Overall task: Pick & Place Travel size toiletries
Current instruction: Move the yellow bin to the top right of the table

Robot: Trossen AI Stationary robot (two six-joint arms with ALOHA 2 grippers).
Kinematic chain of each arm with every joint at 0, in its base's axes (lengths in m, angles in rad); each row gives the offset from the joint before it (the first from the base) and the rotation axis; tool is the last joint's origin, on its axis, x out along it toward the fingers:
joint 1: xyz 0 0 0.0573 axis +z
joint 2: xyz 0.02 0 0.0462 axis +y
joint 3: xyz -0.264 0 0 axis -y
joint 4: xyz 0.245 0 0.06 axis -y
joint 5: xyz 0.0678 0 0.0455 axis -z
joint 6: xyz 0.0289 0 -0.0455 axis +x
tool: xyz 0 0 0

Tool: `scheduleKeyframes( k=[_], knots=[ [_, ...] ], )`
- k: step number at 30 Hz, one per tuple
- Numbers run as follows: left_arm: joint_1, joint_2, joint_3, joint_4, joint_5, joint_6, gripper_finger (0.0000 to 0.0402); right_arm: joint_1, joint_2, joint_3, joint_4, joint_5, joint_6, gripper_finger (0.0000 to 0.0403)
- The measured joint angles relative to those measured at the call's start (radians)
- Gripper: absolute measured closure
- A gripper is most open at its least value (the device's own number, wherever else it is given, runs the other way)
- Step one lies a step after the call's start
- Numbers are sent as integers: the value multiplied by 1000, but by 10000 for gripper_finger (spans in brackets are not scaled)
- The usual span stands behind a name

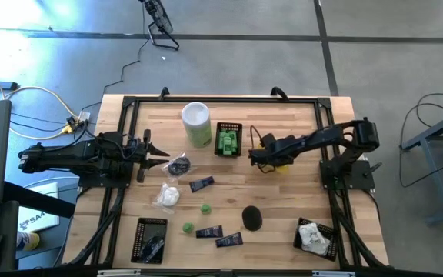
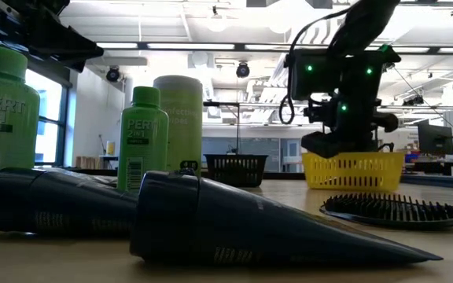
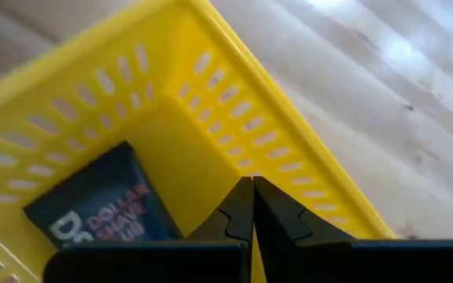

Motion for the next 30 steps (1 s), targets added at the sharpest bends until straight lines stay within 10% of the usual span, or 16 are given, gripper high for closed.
scheduleKeyframes(
  k=[30],
  knots=[
    [0,0,0,-4,0,22,318,-49,-15,0,-208,-2,10,400]
  ],
)
